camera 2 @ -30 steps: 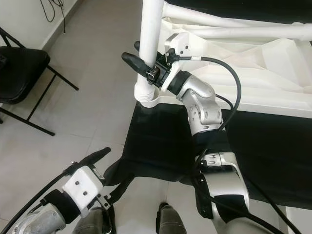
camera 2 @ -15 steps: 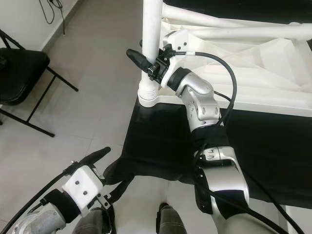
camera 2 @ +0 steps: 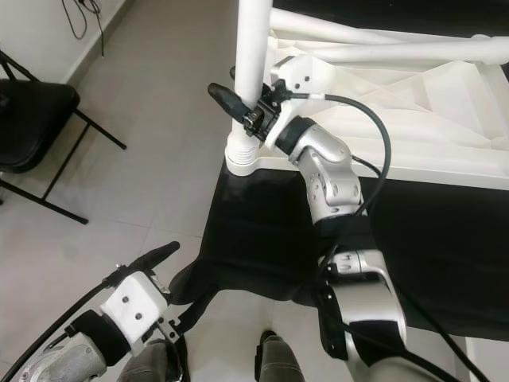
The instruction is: Building children table
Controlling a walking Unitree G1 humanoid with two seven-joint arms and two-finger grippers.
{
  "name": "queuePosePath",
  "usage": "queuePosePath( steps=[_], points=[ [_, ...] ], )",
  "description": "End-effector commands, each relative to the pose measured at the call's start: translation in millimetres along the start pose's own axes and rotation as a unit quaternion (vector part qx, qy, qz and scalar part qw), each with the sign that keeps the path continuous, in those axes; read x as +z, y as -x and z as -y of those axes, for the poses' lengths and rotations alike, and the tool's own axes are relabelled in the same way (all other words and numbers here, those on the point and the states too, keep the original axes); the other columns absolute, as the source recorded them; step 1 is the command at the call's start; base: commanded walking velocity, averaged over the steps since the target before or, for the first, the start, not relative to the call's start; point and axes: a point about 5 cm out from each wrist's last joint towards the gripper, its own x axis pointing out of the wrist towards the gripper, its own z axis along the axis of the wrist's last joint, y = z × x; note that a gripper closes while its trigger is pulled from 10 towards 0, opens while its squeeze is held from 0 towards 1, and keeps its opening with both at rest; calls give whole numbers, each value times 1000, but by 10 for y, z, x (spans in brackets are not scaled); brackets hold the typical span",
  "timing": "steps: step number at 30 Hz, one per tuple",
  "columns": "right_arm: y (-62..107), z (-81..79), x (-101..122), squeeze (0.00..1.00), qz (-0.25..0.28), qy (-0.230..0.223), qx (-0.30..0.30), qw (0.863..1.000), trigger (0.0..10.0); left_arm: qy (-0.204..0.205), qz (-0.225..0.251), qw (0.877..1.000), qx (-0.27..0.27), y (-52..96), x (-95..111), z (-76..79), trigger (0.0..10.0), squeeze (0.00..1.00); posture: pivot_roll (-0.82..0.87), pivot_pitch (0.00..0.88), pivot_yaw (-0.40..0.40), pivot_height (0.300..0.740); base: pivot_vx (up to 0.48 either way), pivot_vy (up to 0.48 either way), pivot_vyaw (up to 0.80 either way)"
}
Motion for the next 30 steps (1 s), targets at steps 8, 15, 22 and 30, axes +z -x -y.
queuePosePath(
  steps=[8, 15, 22, 30],
  points=[
    [116, -212, -411, 0, -63, -70, 83, 992, 10000, 3, -11, 1000, -3, 25, -28, 28, 10000, 0, 11, 343, -36, 740, 0, 0, 0],
    [132, -241, -414, 0, -80, -39, 103, 991, 10000, 3, -11, 1000, -3, 25, -27, 29, 10000, 0, 10, 342, -35, 740, 0, 0, 0],
    [106, -262, -364, 0, -92, 14, 135, 986, 10000, 4, -11, 1000, -5, 24, -28, 38, 10000, 0, 10, 337, -35, 740, 0, 0, 0],
    [86, -297, -309, 0, -98, 38, 184, 977, 10000, 4, -11, 1000, -6, 25, -31, 43, 10000, 0, 11, 330, -37, 740, 0, 0, 0]
  ],
)
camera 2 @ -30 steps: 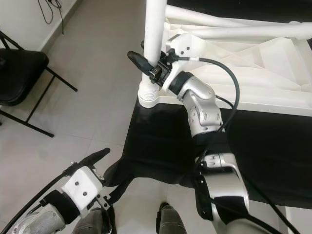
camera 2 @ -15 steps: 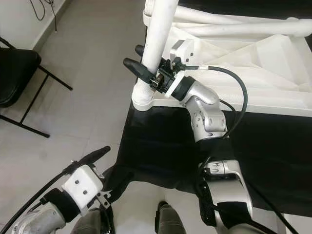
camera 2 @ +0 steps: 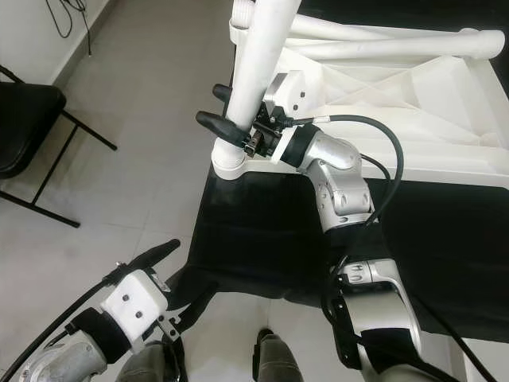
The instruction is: Building children table
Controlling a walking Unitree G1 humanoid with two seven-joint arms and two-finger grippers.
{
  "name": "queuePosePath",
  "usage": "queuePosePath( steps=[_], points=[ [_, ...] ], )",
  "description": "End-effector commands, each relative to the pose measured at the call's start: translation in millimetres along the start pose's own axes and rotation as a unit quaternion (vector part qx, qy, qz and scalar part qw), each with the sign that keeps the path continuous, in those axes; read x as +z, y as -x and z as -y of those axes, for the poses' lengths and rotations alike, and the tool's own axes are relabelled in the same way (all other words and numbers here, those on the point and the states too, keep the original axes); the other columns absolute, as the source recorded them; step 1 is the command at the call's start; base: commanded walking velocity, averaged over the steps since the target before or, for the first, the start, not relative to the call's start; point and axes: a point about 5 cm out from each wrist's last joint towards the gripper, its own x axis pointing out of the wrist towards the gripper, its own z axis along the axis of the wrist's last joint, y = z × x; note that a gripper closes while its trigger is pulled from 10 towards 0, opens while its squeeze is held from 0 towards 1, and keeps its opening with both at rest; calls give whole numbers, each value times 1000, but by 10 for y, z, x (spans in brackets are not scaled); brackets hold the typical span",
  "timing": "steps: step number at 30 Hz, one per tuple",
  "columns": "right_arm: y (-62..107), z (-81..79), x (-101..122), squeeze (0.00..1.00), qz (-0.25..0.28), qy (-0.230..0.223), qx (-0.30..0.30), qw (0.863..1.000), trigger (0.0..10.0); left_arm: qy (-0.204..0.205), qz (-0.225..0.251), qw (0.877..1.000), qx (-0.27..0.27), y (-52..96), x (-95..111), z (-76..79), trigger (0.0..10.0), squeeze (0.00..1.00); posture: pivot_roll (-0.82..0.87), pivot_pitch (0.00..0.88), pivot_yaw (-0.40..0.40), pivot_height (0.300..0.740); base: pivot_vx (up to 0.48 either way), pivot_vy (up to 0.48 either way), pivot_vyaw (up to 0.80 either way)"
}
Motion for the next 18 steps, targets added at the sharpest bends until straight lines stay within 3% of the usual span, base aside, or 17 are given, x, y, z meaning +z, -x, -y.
queuePosePath(
  steps=[1, 10, 18],
  points=[
    [-76, -242, -293, 0, -58, -39, 81, 994, 10000, 5, -11, 1000, -6, 25, -31, 44, 10000, 0, 10, 328, -37, 740, 0, 0, 0],
    [-148, -247, -207, 0, -95, 9, 144, 985, 10000, 5, -11, 1000, -5, 20, -30, 50, 10000, 0, 11, 327, -42, 740, 0, 0, 0],
    [-227, -109, -192, 0, -127, -15, 109, 986, 10000, 5, -10, 1000, -2, 11, -27, 46, 10000, 0, 9, 332, -48, 740, 0, 0, 0]
  ],
)
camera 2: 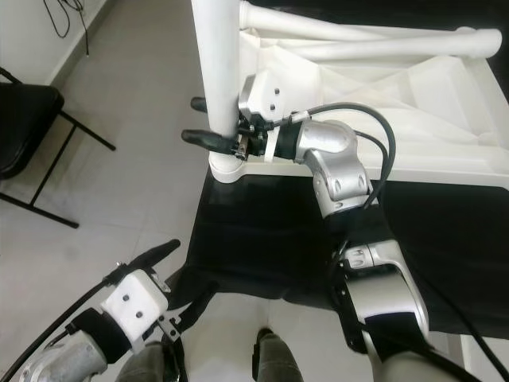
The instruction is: Building children table
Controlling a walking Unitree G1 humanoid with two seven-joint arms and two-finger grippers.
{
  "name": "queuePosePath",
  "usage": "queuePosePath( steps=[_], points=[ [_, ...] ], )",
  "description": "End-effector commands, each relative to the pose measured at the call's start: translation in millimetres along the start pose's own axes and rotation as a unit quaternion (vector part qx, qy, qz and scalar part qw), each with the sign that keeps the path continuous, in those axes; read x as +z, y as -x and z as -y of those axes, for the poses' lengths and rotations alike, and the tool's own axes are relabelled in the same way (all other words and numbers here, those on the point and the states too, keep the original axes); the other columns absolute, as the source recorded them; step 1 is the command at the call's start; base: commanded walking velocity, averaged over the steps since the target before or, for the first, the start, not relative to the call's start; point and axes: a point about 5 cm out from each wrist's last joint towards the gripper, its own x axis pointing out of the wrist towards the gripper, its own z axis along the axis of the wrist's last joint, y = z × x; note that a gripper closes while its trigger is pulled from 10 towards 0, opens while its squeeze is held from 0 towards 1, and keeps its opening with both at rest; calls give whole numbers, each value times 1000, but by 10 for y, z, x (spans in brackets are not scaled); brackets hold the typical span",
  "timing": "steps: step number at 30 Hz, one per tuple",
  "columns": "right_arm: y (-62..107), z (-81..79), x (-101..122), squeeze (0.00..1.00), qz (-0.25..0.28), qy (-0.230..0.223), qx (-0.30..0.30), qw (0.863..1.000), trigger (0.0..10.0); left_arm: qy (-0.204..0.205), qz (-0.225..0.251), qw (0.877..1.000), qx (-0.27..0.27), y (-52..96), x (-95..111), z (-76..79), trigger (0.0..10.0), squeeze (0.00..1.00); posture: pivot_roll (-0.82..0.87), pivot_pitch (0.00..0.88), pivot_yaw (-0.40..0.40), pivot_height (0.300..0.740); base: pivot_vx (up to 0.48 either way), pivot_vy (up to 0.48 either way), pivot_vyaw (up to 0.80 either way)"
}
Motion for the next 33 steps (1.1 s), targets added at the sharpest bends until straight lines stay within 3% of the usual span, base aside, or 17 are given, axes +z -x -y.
queuePosePath(
  steps=[1, 6, 10, 15, 17, 20, 33],
  points=[
    [-87, -115, -291, 0, -54, -71, 19, 996, 10000, 4, -12, 1000, -3, 18, -34, 43, 10000, 0, 6, 333, -50, 740, 0, 0, 0],
    [-106, -42, -330, 0, -68, -103, -15, 992, 10000, 5, -11, 1000, -2, 15, -34, 42, 10000, 0, 5, 335, -52, 740, 0, 0, 0],
    [-80, 20, -451, 0, -94, -119, -81, 985, 10000, 5, -11, 1000, 0, 16, -33, 40, 10000, 0, 7, 339, -52, 740, 0, 0, 0],
    [-61, 16, -506, 0, -102, -132, -103, 981, 10000, 5, -12, 1000, 1, 19, -33, 38, 10000, 0, 6, 340, -49, 740, 0, 0, 0],
    [-20, -7, -583, 0, -106, -149, -141, 973, 10000, 5, -12, 1000, 0, 24, -34, 34, 10000, 0, 3, 342, -43, 740, 0, 0, 0],
    [65, -23, -669, 0, -104, -166, -203, 959, 10000, 5, -13, 1000, -3, 30, -38, 29, 10000, 0, 2, 342, -38, 740, 0, 0, 0],
    [161, -65, -701, 0, -67, -184, -275, 941, 10000, 3, -15, 1000, -5, 28, -47, 13, 10000, 0, 1, 337, -31, 740, 0, 0, 0]
  ],
)
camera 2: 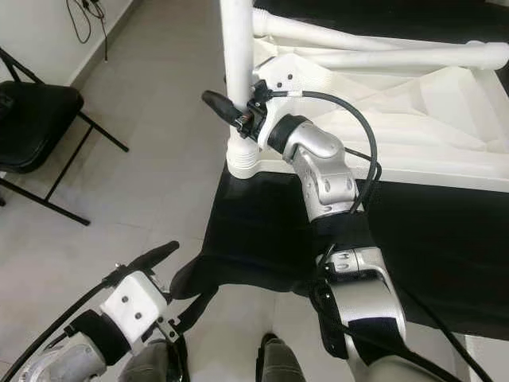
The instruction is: Building children table
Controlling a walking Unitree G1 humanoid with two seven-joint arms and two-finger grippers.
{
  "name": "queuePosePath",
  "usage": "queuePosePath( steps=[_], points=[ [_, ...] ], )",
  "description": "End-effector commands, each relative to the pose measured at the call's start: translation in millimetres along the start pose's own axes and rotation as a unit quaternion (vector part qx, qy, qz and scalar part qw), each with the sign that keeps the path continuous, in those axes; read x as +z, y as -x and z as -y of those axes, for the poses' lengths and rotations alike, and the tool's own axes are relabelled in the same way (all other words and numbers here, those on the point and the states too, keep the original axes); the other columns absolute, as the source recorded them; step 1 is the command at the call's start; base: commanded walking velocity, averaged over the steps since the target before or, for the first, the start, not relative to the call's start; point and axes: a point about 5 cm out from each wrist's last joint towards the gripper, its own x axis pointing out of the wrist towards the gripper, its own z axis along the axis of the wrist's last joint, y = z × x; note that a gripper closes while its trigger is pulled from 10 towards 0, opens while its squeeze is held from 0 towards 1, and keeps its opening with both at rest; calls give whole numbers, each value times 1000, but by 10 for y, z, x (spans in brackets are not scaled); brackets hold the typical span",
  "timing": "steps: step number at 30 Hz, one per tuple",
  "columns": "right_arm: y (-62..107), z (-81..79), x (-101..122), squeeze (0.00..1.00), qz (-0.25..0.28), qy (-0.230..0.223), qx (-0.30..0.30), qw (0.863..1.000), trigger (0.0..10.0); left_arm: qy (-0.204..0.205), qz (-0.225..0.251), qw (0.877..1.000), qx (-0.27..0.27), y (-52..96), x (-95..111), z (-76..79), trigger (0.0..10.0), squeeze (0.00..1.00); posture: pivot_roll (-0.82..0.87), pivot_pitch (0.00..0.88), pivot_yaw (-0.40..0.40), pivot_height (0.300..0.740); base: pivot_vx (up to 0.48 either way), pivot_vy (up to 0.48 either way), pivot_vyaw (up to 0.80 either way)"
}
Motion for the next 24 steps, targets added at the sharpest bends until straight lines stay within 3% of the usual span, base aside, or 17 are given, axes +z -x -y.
queuePosePath(
  steps=[1, 13, 24],
  points=[
    [137, -42, -481, 0, -89, -55, -30, 994, 10000, 6, -13, 1000, -5, 22, -43, 25, 10000, 0, 1, 336, -33, 740, 0, 0, 0],
    [235, -253, -552, 0, -65, -78, -68, 993, 10000, 4, -14, 1000, -2, 20, -49, 3, 10000, 0, -1, 335, -29, 740, 0, 0, 0],
    [316, -357, -598, 0, -71, -82, -160, 981, 10000, 7, -16, 999, 33, 16, -59, -114, 10000, 0, 3, 327, -26, 740, 0, 0, 0]
  ],
)
